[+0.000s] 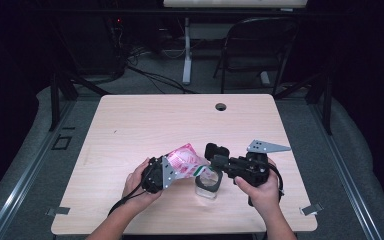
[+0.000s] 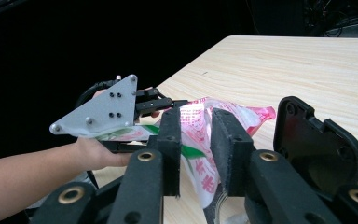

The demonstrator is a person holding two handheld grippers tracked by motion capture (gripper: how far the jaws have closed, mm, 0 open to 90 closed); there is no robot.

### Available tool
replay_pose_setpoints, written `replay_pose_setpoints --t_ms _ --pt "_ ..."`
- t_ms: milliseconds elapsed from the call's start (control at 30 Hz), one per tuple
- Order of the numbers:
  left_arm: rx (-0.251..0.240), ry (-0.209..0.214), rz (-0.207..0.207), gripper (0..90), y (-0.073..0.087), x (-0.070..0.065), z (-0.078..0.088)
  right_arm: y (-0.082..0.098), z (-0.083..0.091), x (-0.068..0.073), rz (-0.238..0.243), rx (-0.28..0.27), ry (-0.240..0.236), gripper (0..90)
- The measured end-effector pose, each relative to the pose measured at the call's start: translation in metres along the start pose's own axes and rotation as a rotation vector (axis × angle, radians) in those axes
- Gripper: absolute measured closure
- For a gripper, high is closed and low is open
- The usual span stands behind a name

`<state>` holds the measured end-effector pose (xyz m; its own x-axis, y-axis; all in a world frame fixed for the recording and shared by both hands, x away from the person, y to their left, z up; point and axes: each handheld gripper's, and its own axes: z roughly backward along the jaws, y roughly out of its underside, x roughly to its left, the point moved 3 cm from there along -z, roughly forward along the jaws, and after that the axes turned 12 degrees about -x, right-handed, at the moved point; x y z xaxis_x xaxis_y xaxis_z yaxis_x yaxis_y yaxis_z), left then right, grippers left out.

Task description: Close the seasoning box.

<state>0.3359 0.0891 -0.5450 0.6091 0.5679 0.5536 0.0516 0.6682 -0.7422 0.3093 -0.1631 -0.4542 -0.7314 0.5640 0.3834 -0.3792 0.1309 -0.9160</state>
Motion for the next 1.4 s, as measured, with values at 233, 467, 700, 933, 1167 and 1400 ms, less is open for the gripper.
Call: replay_pose_setpoints --t_ms 233,467,700,933,1167,1400 --pt "0.006 -0.011 -0.015 56.7 -0.001 -0.001 -0.001 0.006 -0.006 0.003 0.028 0.032 0.015 69.9" --pt "0.010 -0.021 -0.017 56.9 -0.001 -0.001 -0.001 0.010 -0.011 0.003 0.059 0.063 0.044 60.0" --pt "0.014 -0.038 -0.050 57.0 -0.003 -0.002 -0.001 0.016 -0.016 0.002 0.074 0.084 0.062 61.0" --pt "0.004 -0.065 -0.101 57.1 -0.007 -0.007 -0.001 0.022 -0.022 0.004 0.090 0.120 0.063 63.2" --pt "0.004 -0.089 -0.119 57.2 -0.007 -0.006 -0.001 0.027 -0.023 0.001 0.094 0.147 0.081 73.2" --pt "-0.007 -0.096 -0.126 57.4 -0.008 -0.006 0.000 0.029 -0.023 -0.003 0.110 0.185 0.113 89.4"
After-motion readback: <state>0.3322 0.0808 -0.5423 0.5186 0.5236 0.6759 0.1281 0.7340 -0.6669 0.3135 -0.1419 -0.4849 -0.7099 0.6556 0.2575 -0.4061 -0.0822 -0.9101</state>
